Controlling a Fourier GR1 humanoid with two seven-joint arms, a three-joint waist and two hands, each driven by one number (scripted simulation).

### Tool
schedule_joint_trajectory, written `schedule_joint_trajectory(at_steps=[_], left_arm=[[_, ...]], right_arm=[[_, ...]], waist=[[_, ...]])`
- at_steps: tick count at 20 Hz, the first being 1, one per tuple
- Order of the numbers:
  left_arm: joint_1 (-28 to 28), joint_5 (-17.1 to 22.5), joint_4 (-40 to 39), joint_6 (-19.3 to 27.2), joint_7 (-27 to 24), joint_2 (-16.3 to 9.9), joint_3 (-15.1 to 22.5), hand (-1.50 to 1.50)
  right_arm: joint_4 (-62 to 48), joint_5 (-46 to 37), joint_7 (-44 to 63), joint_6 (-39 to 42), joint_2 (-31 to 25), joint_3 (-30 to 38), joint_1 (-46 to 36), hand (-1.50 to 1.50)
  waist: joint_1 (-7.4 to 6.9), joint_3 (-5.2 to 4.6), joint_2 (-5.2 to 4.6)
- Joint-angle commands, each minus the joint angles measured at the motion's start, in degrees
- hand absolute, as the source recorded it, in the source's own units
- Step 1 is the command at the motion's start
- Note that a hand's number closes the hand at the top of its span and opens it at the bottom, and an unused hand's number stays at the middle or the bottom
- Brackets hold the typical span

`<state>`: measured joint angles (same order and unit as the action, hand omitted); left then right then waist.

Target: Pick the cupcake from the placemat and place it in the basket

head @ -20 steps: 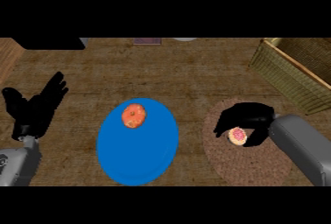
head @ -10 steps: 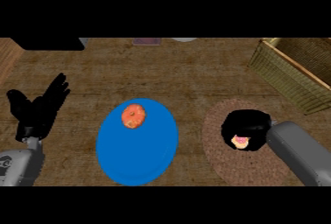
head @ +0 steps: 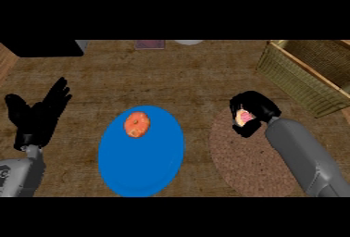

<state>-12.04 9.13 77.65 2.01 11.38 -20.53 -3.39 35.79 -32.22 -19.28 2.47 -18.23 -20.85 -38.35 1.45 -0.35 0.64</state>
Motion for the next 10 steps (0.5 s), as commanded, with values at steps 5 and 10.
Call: schedule_joint_trajectory(at_steps=[5,10], left_arm=[[-0.8,-0.2,0.1,-0.7,-0.1,0.2,0.8,0.0],[-1.9,-0.9,-0.6,-0.6,0.1,1.7,2.3,0.0]], right_arm=[[0.0,7.8,33.4,-20.9,16.4,14.7,-11.8,1.5],[3.7,3.7,43.5,-40.6,18.1,13.6,-23.2,1.5]], waist=[[-2.72,0.14,0.11],[-4.22,0.17,-0.45]])
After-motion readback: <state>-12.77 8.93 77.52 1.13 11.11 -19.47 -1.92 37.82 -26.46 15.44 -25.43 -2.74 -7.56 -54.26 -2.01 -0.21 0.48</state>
